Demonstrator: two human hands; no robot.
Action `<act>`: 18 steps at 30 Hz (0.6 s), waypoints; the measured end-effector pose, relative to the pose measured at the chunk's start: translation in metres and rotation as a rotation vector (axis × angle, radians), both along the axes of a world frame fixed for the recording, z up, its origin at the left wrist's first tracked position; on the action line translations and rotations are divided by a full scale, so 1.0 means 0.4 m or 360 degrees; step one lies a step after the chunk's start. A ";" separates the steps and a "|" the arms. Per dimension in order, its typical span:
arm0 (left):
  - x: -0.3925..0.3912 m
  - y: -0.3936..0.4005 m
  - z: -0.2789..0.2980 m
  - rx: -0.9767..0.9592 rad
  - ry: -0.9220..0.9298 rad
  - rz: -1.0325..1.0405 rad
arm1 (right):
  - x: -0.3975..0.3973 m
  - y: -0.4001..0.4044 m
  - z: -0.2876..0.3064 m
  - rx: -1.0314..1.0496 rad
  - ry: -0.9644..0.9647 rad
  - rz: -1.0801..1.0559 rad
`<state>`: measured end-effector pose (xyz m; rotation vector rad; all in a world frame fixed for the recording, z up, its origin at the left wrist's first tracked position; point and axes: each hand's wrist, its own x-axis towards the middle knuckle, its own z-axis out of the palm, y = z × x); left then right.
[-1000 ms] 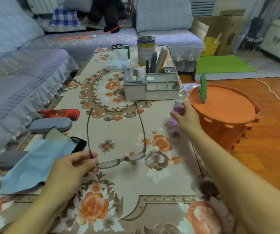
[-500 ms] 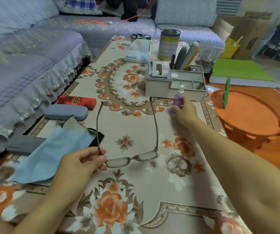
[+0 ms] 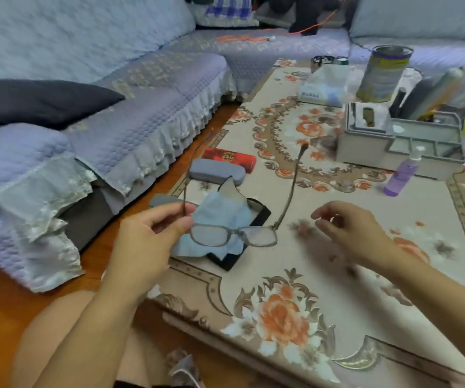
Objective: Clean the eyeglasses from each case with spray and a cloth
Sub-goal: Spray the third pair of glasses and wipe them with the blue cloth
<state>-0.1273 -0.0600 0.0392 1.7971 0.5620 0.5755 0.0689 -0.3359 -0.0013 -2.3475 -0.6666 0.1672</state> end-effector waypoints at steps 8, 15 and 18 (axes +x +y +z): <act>-0.121 0.088 -0.058 -0.0358 -0.0013 0.0185 | -0.054 0.325 0.056 0.0066 -0.0109 0.0603; -0.140 0.114 -0.074 -0.0355 -0.0043 0.0131 | 0.010 0.447 0.023 -0.0192 -0.0197 0.0675; -0.132 0.123 -0.070 -0.0321 -0.0080 0.0110 | 0.027 0.456 0.024 -0.0394 -0.0338 0.0703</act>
